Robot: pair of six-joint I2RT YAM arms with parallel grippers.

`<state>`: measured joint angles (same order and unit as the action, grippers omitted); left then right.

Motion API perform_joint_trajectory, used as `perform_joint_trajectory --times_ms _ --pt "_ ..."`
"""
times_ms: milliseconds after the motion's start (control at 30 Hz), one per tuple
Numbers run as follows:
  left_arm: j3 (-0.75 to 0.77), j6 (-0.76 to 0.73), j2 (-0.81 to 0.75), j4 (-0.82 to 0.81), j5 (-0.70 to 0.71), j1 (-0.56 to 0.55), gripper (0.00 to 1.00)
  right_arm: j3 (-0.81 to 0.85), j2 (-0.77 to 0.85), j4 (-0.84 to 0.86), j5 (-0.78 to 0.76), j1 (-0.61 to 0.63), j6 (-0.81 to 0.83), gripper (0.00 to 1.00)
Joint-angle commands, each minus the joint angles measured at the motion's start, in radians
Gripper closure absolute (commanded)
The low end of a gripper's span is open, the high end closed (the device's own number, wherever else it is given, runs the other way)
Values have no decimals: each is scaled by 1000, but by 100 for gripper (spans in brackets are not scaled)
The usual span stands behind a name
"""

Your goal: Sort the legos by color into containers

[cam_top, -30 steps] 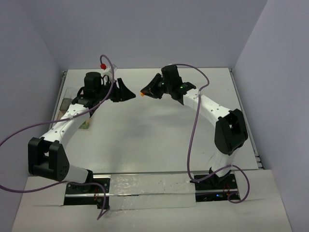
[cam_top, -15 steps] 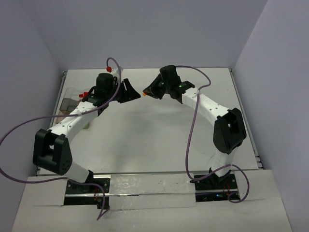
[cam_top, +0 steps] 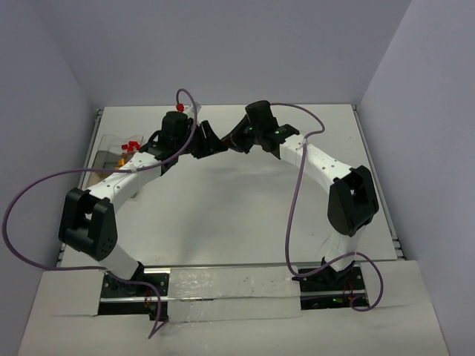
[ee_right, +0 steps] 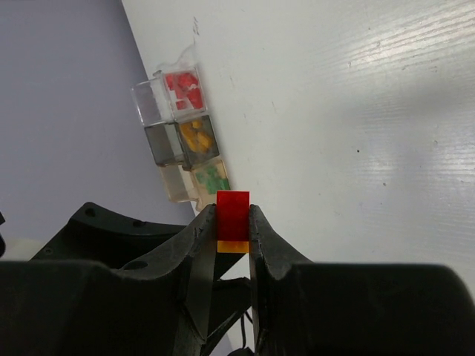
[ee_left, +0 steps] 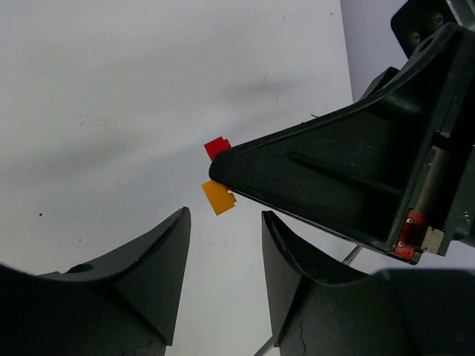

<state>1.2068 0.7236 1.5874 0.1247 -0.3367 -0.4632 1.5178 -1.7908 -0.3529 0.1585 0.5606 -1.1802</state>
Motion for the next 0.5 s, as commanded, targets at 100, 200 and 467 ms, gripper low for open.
perform_joint_trajectory --times_ms 100,200,467 --pt "64 20 13 -24 44 -4 49 -20 -5 19 2 6 -24 100" --pt "73 23 21 -12 68 -4 52 -23 -3 20 5 9 -23 100" --pt "90 26 38 1 92 -5 60 -29 0 31 16 14 -21 100"
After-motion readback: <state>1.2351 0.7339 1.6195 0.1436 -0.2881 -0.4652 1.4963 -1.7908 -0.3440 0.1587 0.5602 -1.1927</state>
